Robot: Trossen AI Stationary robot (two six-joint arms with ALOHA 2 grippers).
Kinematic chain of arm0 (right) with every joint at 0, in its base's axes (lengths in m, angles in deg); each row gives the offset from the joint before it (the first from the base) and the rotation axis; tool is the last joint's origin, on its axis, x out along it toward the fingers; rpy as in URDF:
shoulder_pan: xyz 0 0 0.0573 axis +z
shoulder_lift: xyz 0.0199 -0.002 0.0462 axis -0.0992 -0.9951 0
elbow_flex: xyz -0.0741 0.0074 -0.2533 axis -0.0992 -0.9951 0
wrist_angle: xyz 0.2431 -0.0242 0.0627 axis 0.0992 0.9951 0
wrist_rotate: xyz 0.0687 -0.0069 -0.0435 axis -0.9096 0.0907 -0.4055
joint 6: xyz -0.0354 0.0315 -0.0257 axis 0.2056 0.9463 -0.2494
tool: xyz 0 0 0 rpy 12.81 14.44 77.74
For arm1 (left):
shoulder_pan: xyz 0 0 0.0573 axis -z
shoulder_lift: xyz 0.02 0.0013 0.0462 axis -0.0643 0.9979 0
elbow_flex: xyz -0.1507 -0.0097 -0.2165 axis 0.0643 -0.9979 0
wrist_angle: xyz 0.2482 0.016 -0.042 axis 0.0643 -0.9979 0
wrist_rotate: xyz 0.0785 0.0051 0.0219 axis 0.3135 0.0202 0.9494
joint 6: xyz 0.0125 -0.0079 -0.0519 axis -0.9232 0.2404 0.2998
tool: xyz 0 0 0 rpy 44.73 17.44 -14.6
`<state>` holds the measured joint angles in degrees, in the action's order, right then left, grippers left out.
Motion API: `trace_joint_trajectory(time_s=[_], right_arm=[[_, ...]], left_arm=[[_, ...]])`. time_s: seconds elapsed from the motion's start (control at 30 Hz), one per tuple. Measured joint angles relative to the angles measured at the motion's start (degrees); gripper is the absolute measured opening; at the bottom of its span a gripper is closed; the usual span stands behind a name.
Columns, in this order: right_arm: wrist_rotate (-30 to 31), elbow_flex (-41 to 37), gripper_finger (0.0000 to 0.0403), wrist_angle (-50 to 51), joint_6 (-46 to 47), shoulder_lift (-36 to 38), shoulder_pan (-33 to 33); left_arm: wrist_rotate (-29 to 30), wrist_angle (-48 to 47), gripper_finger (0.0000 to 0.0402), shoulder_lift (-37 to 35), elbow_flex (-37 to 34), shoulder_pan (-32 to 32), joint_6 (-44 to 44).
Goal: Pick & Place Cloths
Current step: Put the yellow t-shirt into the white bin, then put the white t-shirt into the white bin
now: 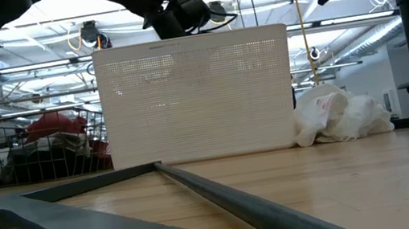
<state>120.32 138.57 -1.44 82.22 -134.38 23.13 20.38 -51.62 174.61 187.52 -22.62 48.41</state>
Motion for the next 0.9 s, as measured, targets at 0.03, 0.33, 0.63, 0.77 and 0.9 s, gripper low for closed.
trace_joint_trajectory(time_s=[0.03,0.33,0.63,0.77,0.9], right_arm=[[-0.2,0.0,0.0105,0.5,0.5,0.0,-0.5],[-4.7,0.0,0.0114,4.6,2.6,0.0,-6.2],[-8.7,0.0,0.0204,4.9,-1.3,0.0,-13.1],[-8.5,0.0,0.0249,4.8,-4.4,0.0,-16.6],[-8.7,0.0,0.0280,4.6,-5.6,0.0,-20.1]], left_arm=[[-0.1,0.0,0.0081,0.0,0.0,0.0,0.4],[-0.1,0.3,0.0189,0.0,0.0,0.1,0.6],[0.1,0.1,0.0328,-4.5,0.0,1.3,-0.5],[0.1,0.2,0.0359,-9.5,0.0,2.1,0.3],[0.0,0.5,0.0372,-15.5,0.0,3.1,0.5]])
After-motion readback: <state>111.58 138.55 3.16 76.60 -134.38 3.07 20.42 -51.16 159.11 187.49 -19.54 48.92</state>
